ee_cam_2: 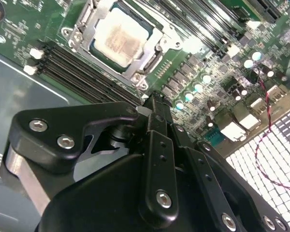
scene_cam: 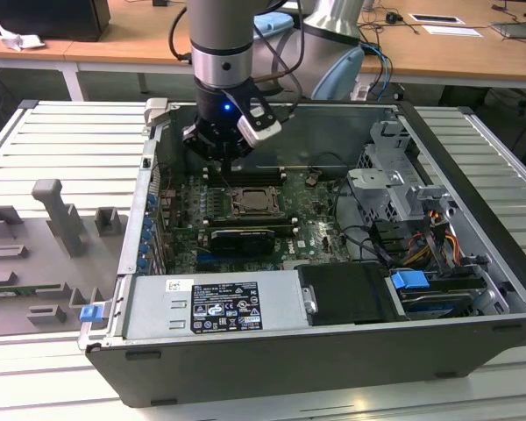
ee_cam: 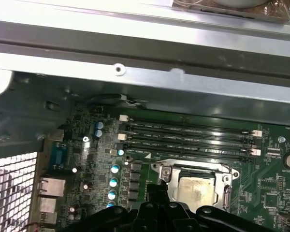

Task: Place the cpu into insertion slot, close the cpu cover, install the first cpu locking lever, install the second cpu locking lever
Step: 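Install the first cpu locking lever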

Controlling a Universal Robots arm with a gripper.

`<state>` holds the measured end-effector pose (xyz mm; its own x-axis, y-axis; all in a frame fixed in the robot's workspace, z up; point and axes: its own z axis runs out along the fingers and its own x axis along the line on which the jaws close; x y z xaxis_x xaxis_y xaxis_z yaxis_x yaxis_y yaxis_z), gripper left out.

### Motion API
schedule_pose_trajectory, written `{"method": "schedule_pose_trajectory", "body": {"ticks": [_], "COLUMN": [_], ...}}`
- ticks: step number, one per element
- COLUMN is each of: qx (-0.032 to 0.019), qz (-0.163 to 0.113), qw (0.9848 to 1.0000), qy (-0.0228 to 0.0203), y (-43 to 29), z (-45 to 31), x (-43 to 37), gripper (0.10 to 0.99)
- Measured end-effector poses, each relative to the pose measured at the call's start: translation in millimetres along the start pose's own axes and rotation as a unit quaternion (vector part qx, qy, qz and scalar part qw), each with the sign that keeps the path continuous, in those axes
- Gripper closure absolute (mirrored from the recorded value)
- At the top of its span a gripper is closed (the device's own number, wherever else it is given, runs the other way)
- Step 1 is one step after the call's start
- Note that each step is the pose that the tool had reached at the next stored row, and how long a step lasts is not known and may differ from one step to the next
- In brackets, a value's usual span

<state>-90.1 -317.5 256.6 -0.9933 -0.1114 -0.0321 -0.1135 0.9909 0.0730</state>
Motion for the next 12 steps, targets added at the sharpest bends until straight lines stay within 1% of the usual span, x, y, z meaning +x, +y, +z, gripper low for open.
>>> {"method": "schedule_pose_trajectory", "body": {"ticks": [2, 12], "qx": [-0.0001, 0.0], "qz": [0.0, 0.0], "qw": [1.0, 1.0], "qy": [-0.0001, -0.0001], "y": [0.2, 0.2], "z": [0.0, 0.0], "x": [1.3, 1.9], "gripper": [0.98, 0.98]}}
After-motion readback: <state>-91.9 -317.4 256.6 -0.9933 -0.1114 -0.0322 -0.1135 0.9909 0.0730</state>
